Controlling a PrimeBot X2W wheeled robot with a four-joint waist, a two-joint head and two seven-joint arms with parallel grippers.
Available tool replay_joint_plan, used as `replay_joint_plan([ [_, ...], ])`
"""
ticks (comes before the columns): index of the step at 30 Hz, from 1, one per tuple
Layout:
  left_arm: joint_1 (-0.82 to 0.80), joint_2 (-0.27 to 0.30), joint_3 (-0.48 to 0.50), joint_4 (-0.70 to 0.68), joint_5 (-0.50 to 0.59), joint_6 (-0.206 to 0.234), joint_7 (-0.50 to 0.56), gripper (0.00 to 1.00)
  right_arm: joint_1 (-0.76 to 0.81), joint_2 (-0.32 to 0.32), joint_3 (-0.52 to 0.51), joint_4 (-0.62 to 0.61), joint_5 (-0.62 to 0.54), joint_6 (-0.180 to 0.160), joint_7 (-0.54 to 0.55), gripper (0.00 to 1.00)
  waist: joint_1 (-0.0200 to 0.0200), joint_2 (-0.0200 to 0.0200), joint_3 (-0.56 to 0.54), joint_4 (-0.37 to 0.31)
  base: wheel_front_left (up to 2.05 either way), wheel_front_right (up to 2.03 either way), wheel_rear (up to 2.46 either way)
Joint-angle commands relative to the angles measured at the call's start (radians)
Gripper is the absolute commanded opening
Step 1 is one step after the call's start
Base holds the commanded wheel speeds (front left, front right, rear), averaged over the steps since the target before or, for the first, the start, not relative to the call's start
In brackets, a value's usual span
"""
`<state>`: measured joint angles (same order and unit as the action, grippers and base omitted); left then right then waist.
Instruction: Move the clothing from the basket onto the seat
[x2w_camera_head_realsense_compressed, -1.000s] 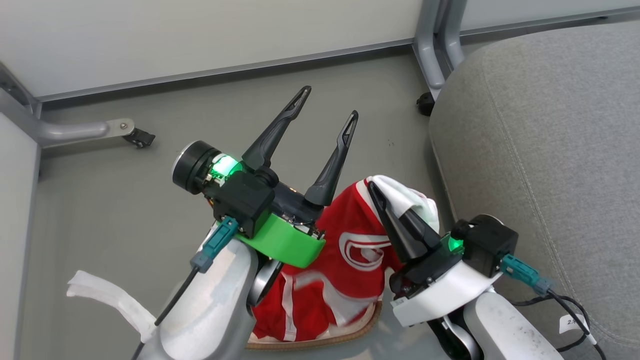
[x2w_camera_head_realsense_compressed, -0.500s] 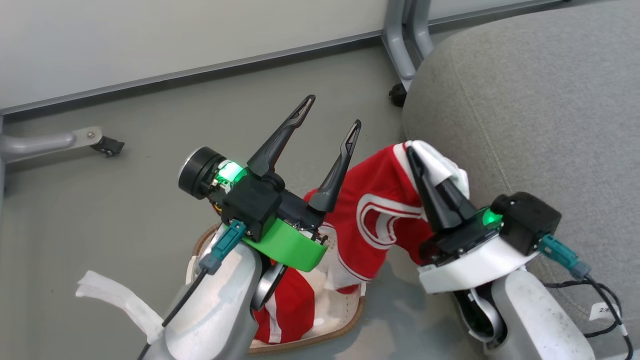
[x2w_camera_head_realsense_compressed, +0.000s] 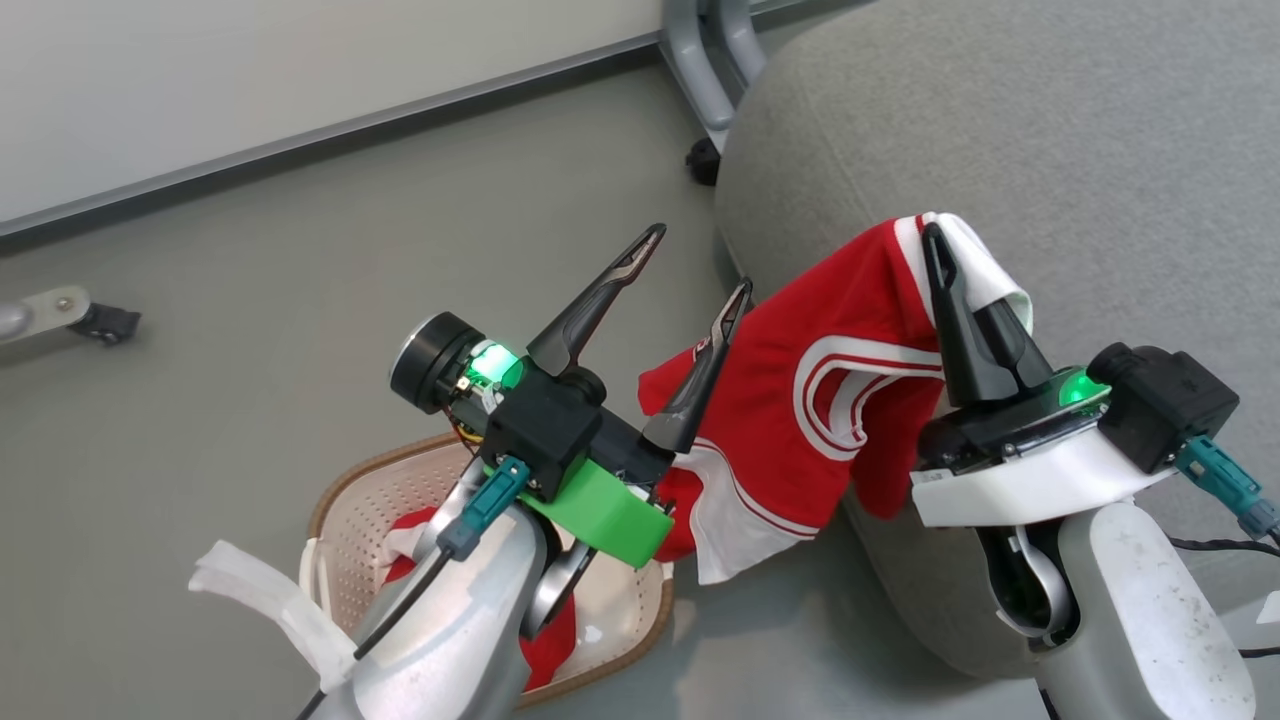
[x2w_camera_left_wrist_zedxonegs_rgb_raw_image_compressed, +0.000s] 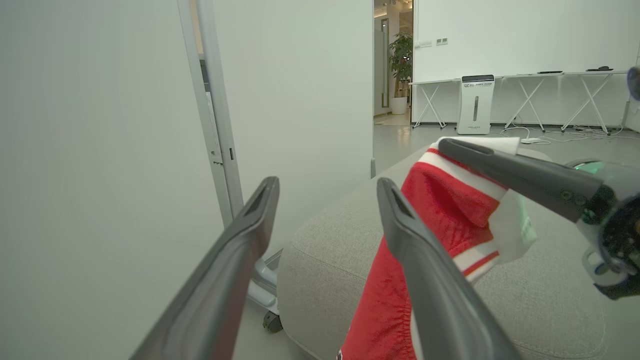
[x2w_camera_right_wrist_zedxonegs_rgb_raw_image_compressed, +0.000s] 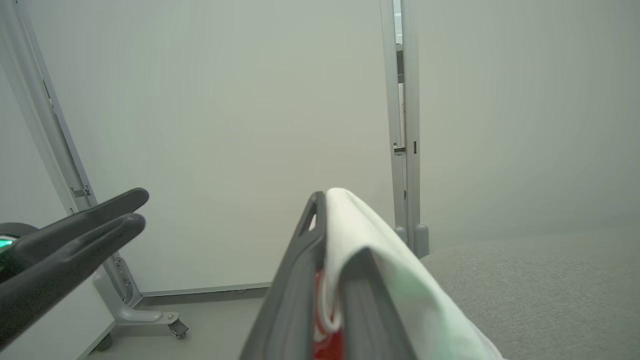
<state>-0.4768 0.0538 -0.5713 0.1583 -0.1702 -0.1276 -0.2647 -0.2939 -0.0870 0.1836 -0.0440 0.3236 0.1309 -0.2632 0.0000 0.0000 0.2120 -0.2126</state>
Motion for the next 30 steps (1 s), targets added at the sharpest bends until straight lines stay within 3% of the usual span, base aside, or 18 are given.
replay_joint_plan([
  [1,-0.004,0.011,-0.005,0.003,0.006,-0.004,0.001,1.0,0.001,0.002,-0.012,-0.009,-0.006,0.0,-0.002,0.0,0.0,0.0,0.026,-0.043,0.0,0.0,0.0],
  [15,-0.022,0.033,-0.064,0.039,-0.01,-0.004,0.001,1.0,0.016,0.02,-0.086,-0.006,-0.02,0.0,-0.002,0.0,0.0,0.0,0.057,-0.124,0.0,0.0,0.0],
  [26,-0.027,0.034,-0.058,0.041,-0.017,-0.004,0.001,1.0,-0.015,0.02,-0.13,-0.01,-0.04,0.0,-0.002,0.0,0.0,0.0,0.069,-0.117,0.0,0.0,0.0],
  [30,-0.036,0.036,-0.055,0.038,-0.009,-0.004,0.001,1.0,-0.077,-0.007,-0.151,-0.024,-0.053,0.0,-0.002,0.0,0.0,0.0,0.097,-0.111,0.0,0.0,0.0],
])
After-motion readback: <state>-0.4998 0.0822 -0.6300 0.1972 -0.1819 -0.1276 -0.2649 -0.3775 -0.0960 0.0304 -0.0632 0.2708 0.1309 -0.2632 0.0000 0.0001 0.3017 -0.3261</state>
